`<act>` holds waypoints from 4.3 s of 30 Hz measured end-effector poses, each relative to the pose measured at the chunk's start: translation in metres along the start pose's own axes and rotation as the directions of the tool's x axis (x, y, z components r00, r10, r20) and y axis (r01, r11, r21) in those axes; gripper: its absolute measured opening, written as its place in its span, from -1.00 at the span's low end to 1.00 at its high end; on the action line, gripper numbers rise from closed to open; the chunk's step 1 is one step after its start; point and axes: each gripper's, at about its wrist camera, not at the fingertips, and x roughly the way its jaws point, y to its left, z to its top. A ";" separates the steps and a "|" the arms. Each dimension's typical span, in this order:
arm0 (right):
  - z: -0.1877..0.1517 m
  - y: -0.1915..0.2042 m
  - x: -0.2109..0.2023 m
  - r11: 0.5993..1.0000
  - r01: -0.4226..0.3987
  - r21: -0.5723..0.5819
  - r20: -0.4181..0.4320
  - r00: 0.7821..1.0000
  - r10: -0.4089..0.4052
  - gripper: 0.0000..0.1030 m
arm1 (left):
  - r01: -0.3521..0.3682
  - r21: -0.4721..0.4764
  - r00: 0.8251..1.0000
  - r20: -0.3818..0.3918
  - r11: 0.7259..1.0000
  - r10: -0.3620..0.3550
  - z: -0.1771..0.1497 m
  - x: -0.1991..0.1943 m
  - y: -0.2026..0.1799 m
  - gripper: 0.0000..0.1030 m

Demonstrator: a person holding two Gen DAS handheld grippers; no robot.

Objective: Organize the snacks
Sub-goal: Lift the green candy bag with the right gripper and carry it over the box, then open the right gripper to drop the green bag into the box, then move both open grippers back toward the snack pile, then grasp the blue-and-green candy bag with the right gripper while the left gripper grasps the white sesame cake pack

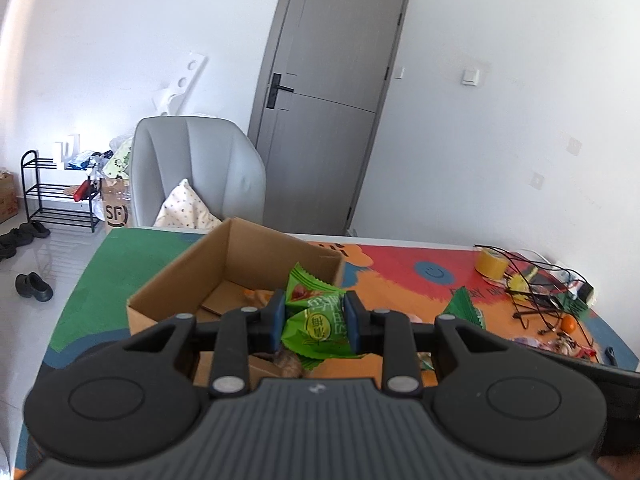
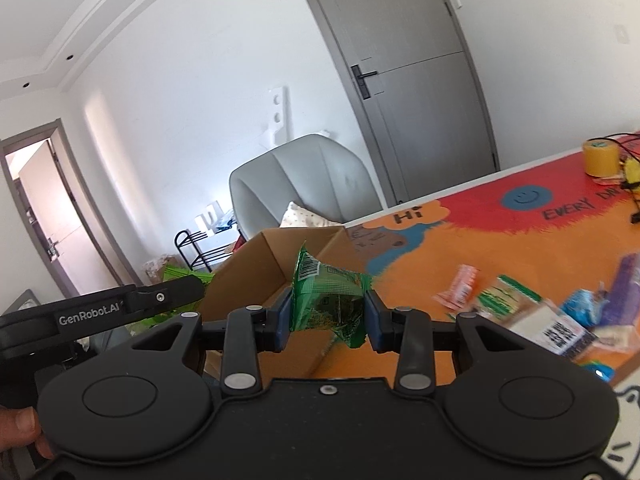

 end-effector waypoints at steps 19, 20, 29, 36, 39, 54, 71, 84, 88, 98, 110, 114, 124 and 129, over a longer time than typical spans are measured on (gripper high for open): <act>0.015 0.033 0.055 0.999 -0.038 -0.018 -0.035 0.999 0.037 -0.28 | -0.047 -0.063 0.997 -0.066 0.997 0.042 0.009 0.057 0.047 -0.31; 0.014 0.034 0.058 0.999 -0.039 -0.019 -0.039 0.999 0.038 -0.28 | -0.057 -0.067 0.996 -0.066 0.996 0.052 0.009 0.058 0.048 -0.24; 0.017 0.046 0.075 0.998 -0.065 -0.013 -0.053 0.997 0.064 -0.28 | -0.087 -0.138 0.995 -0.065 0.987 0.079 0.016 0.052 0.073 0.11; 0.019 0.058 0.089 0.995 -0.100 -0.013 -0.071 0.993 0.099 -0.26 | -0.111 -0.146 0.993 -0.055 0.983 0.104 0.019 0.044 0.086 0.38; 0.021 0.062 0.089 0.992 -0.126 -0.012 -0.039 0.991 0.125 0.37 | -0.123 -0.157 0.992 -0.056 0.980 0.116 0.020 0.042 0.091 0.44; 0.009 0.019 0.050 0.995 -0.027 0.100 -0.055 0.998 0.033 0.85 | -0.131 -0.112 0.989 -0.080 0.985 0.122 0.009 0.037 0.068 0.73; -0.006 -0.034 -0.004 0.985 0.021 0.173 -0.043 0.999 -0.014 1.00 | -0.098 -0.038 0.990 -0.102 0.994 0.094 -0.014 0.029 0.006 0.84; -0.019 -0.074 -0.045 0.966 0.089 0.241 -0.008 0.996 -0.089 1.00 | -0.025 0.013 0.995 -0.093 1.000 0.026 -0.030 0.023 -0.043 0.89; -0.022 -0.085 -0.058 0.963 0.112 0.245 0.003 0.993 -0.116 1.00 | -0.015 0.029 0.997 -0.081 0.999 0.018 -0.035 0.022 -0.059 0.94; -0.027 -0.117 -0.088 0.949 0.179 0.261 0.019 0.982 -0.190 1.00 | 0.058 0.050 0.993 -0.110 0.997 -0.052 -0.046 0.030 -0.093 0.95; -0.040 -0.157 -0.104 0.921 0.234 0.313 0.009 0.968 -0.249 1.00 | 0.125 0.074 0.983 -0.148 0.989 -0.113 -0.061 0.049 -0.129 0.95; -0.047 -0.164 -0.101 0.916 0.239 0.321 -0.009 0.968 -0.249 0.99 | 0.141 0.082 0.978 -0.165 0.987 -0.126 -0.068 0.058 -0.137 0.95; -0.059 -0.163 -0.067 0.928 0.226 0.295 -0.081 0.974 -0.211 0.39 | 0.138 0.088 0.974 -0.194 0.987 -0.119 -0.077 0.080 -0.138 0.88; -0.057 -0.164 -0.050 0.930 0.229 0.288 -0.102 0.973 -0.208 0.23 | 0.138 0.087 0.972 -0.202 0.987 -0.118 -0.075 0.088 -0.138 0.82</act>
